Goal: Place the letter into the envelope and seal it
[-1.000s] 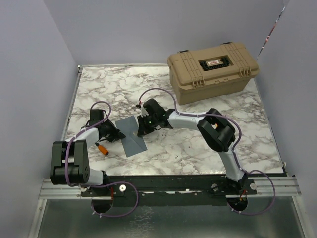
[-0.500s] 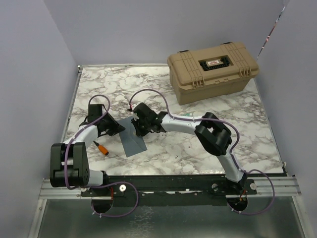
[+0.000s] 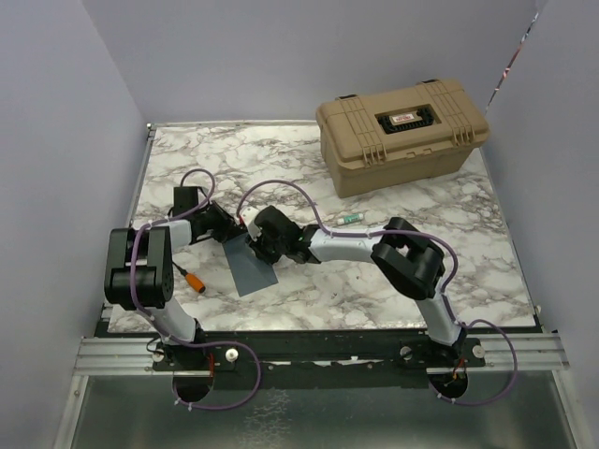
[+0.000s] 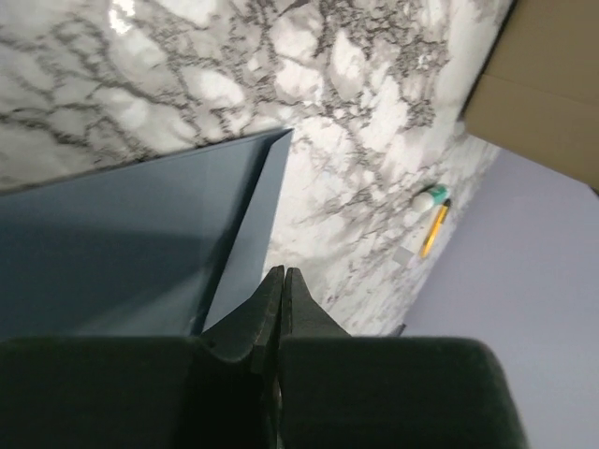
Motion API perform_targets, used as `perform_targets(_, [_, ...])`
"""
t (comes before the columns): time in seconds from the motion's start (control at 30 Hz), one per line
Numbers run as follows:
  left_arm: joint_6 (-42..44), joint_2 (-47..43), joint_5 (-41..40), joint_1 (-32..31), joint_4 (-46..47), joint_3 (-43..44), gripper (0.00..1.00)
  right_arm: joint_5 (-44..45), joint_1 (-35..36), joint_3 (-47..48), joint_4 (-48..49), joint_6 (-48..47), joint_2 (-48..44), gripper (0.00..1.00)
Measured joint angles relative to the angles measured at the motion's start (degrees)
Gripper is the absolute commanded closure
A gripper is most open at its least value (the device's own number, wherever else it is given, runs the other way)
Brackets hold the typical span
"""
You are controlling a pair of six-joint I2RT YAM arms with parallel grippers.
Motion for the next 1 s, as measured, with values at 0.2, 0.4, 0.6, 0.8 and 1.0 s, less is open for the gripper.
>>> perform_targets(0.2, [-5.62, 3.58, 3.56, -0.13, 8.0, -0.02, 1.0, -1.22, -0.02, -2.21, 1.33, -7.32, -1.31, 0.74])
perform_targets(0.4, [-5.95, 6.36, 2.93, -0.48, 9.22, 1.29, 1.0, -3.54, -0.13, -4.81, 1.77, -12.15, -3.21, 0.73])
perform_targets(0.6, [-3.8, 8.11, 1.14, -2.05, 7.32, 2.34, 1.0, -5.27, -0.28, -5.05, 1.33, -12.81, -3.61, 0.73])
perform_targets(0.8, [0.26, 7.82, -0.98, -2.51, 3.32, 2.29, 1.0, -5.88, -0.83, -3.69, -2.4, -9.35, -3.91, 0.73])
perform_targets(1.0, [2.6, 7.1, -0.24, -0.7, 1.25, 1.9, 1.0, -6.34, -1.42, 5.05, -10.58, 2.36, -1.01, 0.71])
